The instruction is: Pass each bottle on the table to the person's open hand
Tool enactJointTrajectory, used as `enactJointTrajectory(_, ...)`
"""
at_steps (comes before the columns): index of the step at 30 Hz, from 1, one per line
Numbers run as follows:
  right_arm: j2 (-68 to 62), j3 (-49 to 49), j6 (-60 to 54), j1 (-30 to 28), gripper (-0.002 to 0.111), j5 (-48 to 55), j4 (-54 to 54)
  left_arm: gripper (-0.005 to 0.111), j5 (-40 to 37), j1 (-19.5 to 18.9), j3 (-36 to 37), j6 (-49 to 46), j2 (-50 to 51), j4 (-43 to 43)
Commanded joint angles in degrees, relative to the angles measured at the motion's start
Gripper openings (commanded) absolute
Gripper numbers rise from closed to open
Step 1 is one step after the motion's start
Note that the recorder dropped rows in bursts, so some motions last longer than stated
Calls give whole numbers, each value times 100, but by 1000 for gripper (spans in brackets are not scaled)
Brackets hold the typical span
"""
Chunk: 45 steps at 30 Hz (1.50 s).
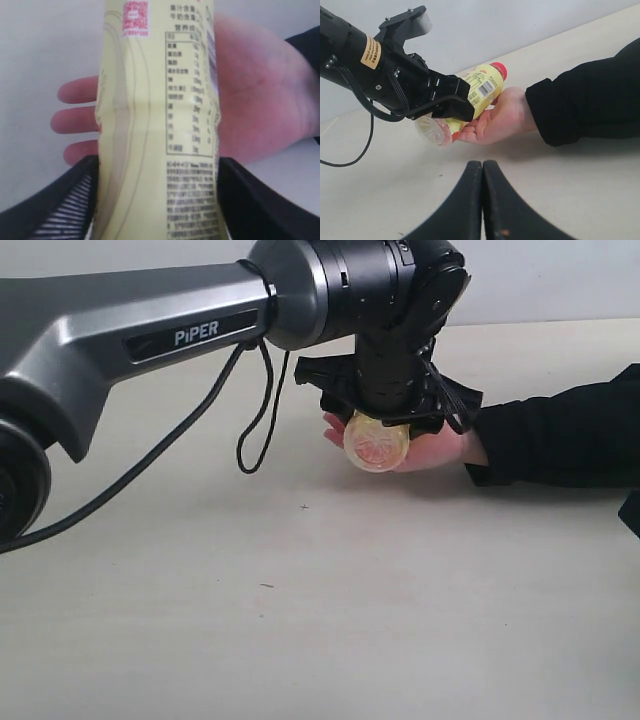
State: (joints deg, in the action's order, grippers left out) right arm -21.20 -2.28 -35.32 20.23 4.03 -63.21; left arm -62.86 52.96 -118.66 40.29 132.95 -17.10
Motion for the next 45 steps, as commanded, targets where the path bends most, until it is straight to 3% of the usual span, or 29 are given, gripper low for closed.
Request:
enactJointTrajectory(1, 35, 15, -54, -19, 0, -29, 22, 84, 51, 30, 4, -151, -32, -1)
enactJointTrajectory(3, 35, 15, -54, -19, 0, -29, 22, 88, 51, 30, 4, -226, -32, -23)
enactJointTrajectory(13, 35, 15, -54, -19, 0, -29, 22, 87, -243, 30, 4, -1063, -528, -510)
enactJointTrajectory(15, 35, 15, -54, -19, 0, -29, 22, 72, -487, 30, 4, -1507, -713, -535)
enactJointTrajectory(16, 35, 15, -54, -19, 0, -29, 22, 44, -632, 43, 4, -1735, -811, -535)
enactJointTrajectory(17, 35, 15, -54, -19, 0, -29, 22, 30, -684, 67, 4, -1764, -850, -523)
enactJointTrajectory(18, 35, 15, -54, -19, 0, -29, 22, 1, -710, 133, 4, -1811, -939, -523)
enactJointTrajectory(20, 35, 15, -54, -19, 0, -29, 22, 2, -710, 275, 21, -1797, -1093, -500)
enactJointTrajectory(24, 35, 15, -54, -19, 0, -29, 22, 0, -202, 765, 978, -1633, -1916, -500)
enactJointTrajectory(28, 35, 15, -54, -19, 0, -29, 22, 0, 958, 1299, 2820, -917, -3331, -532)
enactJointTrajectory(30, 35, 15, -54, -19, 0, -29, 22, 0, 2107, 1579, 4296, -467, -4416, -535)
enactJointTrajectory(34, 35, 15, -54, -19, 0, -29, 22, 0, 3047, 1766, 5509, -349, -5555, -533)
enactJointTrajectory(39, 35, 15, -54, -19, 0, -29, 22, 0, 3177, 1787, 6377, -67, -6864, -533)
enactJointTrajectory(45, 35, 15, -54, -19, 0, -29, 22, 0, 3043, 1787, 6605, -79, -8268, -1032)
